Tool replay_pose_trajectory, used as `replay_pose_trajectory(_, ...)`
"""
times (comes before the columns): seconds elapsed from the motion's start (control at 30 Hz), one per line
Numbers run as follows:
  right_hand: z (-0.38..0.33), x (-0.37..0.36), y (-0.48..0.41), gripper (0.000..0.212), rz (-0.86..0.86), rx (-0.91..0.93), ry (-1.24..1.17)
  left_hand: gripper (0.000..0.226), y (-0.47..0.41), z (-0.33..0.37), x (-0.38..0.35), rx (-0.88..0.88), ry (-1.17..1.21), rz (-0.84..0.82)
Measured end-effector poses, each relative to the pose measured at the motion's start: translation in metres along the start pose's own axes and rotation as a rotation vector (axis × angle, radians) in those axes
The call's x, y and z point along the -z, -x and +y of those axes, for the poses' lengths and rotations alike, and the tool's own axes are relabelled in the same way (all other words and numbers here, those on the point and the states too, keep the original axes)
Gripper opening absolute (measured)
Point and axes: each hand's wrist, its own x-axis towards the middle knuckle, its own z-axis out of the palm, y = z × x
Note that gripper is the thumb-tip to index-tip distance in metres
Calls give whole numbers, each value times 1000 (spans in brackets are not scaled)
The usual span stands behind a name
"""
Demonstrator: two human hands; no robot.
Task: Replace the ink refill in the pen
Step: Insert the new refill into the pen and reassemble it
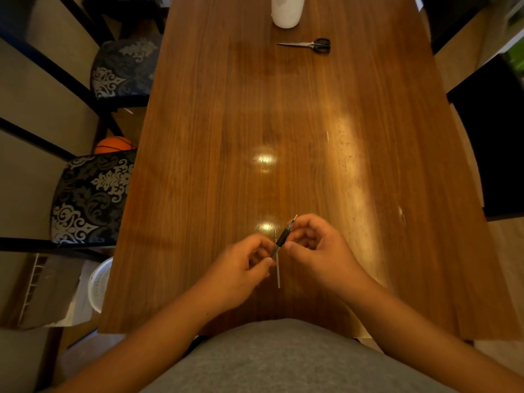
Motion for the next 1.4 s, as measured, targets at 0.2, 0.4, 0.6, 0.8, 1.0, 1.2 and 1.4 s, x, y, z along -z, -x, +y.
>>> replay_pose_trajectory(0.2,29,18,-13,32,18,-61,242,24,3,-4,5,35,-12,32)
replay_pose_trajectory(0.4,78,33,-28,31,-20,-121,790,18,6,-18,8,121,-1,99)
replay_pose_trajectory(0.6,100,13,-35,21,-162,8,1091,22,17,-37,6,202,10,110)
replay_pose_trajectory(0.8,106,8,-44,18,-192,30,1138,27,27,-44,3,233,16,121)
replay_pose_trajectory(1.0,112,9,-50,13,-218,60,1169,28,30,-41,1,227,8,135)
replay_pose_trajectory(1.2,97,17,-49,2,-121,-123,605,30,30,-31,0,191,9,130)
replay_pose_trajectory(1.4,35,34,-33,7,-99,-46,40,24,26,-15,0,106,5,119)
